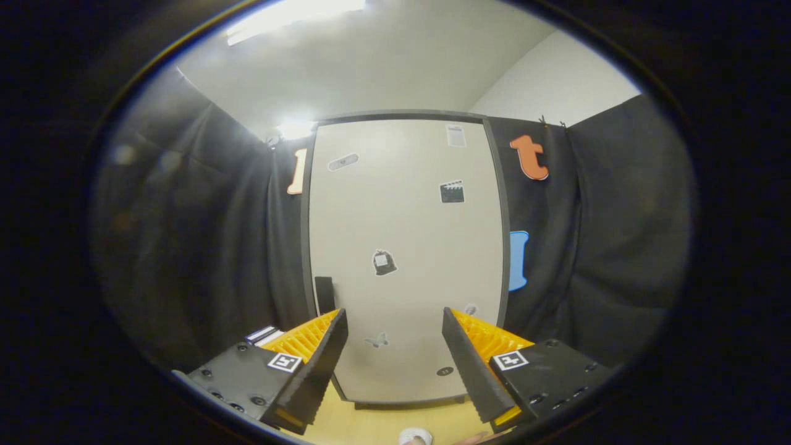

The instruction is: Open the shoe cabinet door, grab the shoes and put them into the shoe cabinet, then close the shoe cabinet door.

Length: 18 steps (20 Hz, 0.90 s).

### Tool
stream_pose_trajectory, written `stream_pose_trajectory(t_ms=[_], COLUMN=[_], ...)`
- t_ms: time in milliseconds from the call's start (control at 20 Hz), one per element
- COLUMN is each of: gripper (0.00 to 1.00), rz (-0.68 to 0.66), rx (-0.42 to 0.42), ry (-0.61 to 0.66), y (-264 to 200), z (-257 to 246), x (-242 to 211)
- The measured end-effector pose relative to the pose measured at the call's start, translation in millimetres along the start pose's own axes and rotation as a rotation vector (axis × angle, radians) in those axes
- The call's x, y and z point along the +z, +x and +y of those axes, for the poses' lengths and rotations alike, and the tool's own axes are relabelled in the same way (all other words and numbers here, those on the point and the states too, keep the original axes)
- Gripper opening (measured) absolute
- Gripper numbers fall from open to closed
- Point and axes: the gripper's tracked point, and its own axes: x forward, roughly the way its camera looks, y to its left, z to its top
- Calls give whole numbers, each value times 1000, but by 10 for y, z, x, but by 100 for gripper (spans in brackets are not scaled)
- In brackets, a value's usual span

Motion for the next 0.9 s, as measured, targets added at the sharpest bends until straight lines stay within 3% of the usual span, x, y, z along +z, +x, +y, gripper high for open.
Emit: stream_pose_trajectory(t_ms=[250,700,900], gripper=[96,96,96], rz=[14,65,50], rx=[24,189,189], ry=[3,-46,-36], y=[35,261,451], z=[-33,227,441], x=[-33,-250,-276])
